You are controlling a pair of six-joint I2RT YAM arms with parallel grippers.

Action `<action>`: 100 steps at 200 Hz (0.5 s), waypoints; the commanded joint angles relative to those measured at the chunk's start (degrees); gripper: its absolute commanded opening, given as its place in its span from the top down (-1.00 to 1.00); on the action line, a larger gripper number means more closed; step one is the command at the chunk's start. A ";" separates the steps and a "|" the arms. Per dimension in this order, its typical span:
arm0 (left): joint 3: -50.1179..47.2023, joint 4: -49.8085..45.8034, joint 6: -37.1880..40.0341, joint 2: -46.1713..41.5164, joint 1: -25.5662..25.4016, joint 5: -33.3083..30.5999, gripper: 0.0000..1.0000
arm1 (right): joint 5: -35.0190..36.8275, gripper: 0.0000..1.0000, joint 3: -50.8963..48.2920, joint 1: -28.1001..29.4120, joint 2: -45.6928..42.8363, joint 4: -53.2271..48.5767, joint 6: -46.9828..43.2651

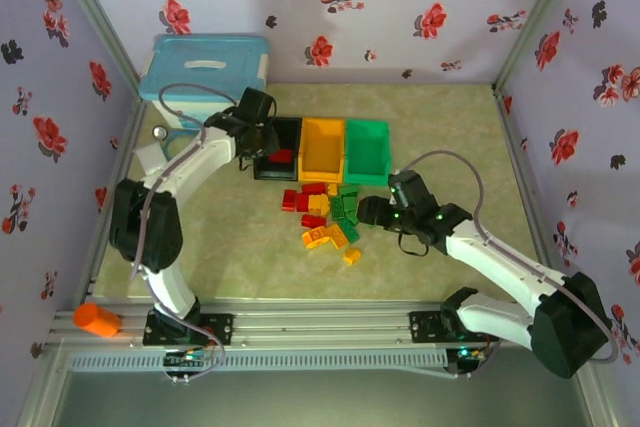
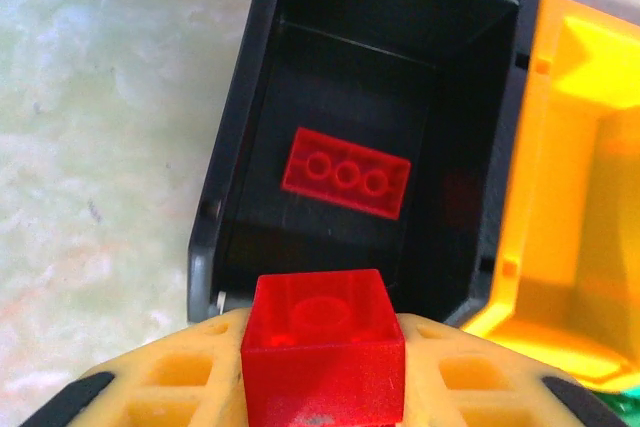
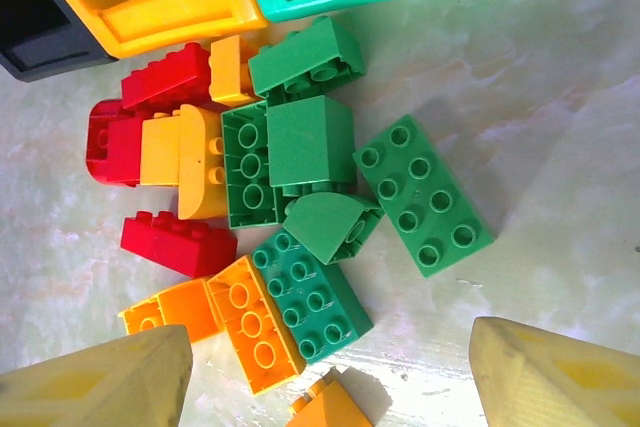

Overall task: Sort the legos into containers by color
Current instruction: Place the lego in the container.

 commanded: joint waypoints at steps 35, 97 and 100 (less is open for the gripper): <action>12.14 -3.57 4.87 9.99 2.18 2.94 0.49 | 0.99 -0.47 -2.41 0.48 -4.05 -1.78 1.47; 16.81 -7.58 7.87 10.41 0.94 2.21 -0.51 | 1.83 -0.47 -3.13 0.51 -7.14 -3.12 1.78; 15.99 -7.28 7.77 9.77 0.81 2.16 -0.51 | 1.87 -0.47 -3.09 0.51 -7.15 -3.10 1.79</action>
